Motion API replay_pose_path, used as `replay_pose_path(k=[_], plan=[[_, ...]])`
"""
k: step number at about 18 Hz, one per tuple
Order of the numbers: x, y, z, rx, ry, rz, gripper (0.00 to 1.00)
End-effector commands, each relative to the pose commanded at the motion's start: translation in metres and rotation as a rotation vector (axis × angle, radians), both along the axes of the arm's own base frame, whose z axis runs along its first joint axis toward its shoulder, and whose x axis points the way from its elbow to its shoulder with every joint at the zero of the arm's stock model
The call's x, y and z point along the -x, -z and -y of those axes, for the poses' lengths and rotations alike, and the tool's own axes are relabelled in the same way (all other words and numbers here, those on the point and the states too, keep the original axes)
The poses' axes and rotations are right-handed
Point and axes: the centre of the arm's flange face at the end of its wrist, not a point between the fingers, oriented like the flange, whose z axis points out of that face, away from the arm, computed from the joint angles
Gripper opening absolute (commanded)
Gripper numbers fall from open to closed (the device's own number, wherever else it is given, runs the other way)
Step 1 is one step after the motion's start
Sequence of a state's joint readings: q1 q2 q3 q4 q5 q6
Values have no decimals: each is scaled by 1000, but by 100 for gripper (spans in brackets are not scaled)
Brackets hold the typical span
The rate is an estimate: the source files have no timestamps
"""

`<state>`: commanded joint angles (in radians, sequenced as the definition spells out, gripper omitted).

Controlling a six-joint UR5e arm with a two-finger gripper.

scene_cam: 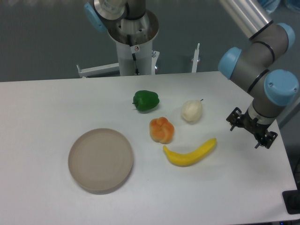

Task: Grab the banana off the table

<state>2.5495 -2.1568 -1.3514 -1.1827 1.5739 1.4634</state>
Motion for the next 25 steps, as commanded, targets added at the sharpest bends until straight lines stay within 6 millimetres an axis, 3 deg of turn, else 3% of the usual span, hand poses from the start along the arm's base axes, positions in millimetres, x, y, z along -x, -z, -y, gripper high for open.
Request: replay_pose_path(k=[7, 12, 15, 17, 20, 25], plan=[[-1, -2, -1, -2, -1, 0, 100], [-45, 17, -29, 22, -63, 31, 100], [-63, 34, -30, 46, -51, 59, 100], [-81, 41, -43, 54, -37, 66, 100], [-96, 52, -51, 71, -34, 79, 100], [-101, 72, -57, 92, -25, 98, 100]])
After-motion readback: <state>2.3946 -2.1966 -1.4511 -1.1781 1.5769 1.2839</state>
